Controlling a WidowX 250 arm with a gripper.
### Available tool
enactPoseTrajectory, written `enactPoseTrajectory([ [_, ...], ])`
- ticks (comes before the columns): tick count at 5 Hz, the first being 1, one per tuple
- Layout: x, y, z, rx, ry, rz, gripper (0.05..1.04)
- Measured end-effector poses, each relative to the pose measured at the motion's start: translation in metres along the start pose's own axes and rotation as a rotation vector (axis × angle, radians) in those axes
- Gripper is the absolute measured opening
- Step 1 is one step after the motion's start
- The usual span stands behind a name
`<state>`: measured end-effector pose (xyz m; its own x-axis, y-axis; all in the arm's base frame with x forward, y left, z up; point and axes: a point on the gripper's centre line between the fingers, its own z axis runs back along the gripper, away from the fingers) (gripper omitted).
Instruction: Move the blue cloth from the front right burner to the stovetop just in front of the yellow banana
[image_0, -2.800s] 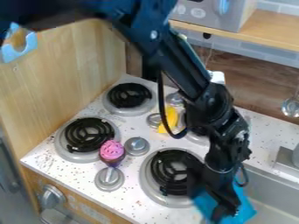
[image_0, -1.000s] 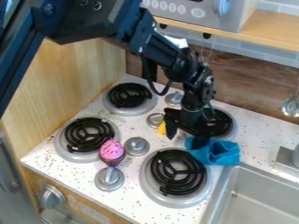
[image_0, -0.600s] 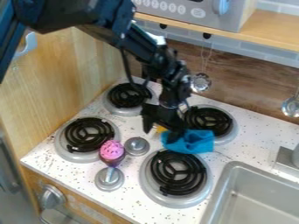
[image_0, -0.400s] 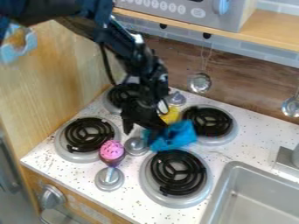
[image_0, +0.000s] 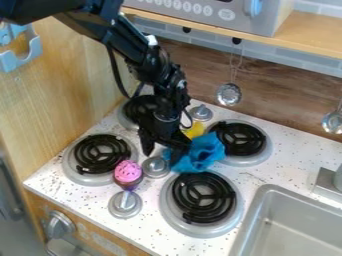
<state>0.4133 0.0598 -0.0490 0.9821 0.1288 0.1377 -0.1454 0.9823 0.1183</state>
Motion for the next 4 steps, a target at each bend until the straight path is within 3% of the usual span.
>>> enactPoseTrajectory([
  [1,0.001,-0.028,0.003,-0.068,-0.012,-0.060,1.000],
  [2,-0.002,-0.068,0.013,-0.060,-0.015,-0.157,1.000],
  [3,-0.011,-0.090,0.053,-0.075,-0.085,-0.240,1.000],
  [4,-0.021,-0.097,0.058,-0.078,-0.090,-0.261,1.000],
])
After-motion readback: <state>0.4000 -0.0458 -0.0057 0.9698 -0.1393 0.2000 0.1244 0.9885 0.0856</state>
